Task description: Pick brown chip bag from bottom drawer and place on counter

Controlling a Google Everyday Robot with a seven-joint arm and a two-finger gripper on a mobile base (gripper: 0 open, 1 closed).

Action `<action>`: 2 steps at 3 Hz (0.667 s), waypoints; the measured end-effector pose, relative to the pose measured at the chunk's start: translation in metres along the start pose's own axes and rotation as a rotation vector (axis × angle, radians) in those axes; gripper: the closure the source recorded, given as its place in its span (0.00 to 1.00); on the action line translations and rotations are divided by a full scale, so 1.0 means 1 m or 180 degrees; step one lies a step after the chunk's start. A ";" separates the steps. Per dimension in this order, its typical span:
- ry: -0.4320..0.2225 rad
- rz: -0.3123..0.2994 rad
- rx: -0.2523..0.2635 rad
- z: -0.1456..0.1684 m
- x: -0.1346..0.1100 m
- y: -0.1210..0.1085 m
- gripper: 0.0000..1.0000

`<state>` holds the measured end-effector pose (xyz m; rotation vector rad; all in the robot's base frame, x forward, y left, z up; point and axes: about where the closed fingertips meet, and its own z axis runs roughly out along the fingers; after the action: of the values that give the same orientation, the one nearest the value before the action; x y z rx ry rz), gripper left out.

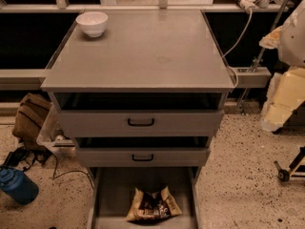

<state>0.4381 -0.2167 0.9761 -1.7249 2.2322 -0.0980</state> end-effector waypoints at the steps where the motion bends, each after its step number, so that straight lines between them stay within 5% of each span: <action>1: 0.0000 0.0000 0.0000 0.000 0.000 0.000 0.00; 2: -0.0040 0.0017 0.0016 0.008 -0.003 0.001 0.00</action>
Offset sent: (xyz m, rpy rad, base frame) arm 0.0045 0.0080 -0.0228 0.0303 0.0041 -0.0065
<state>0.4400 -0.2129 0.9692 -1.7122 2.2256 -0.0911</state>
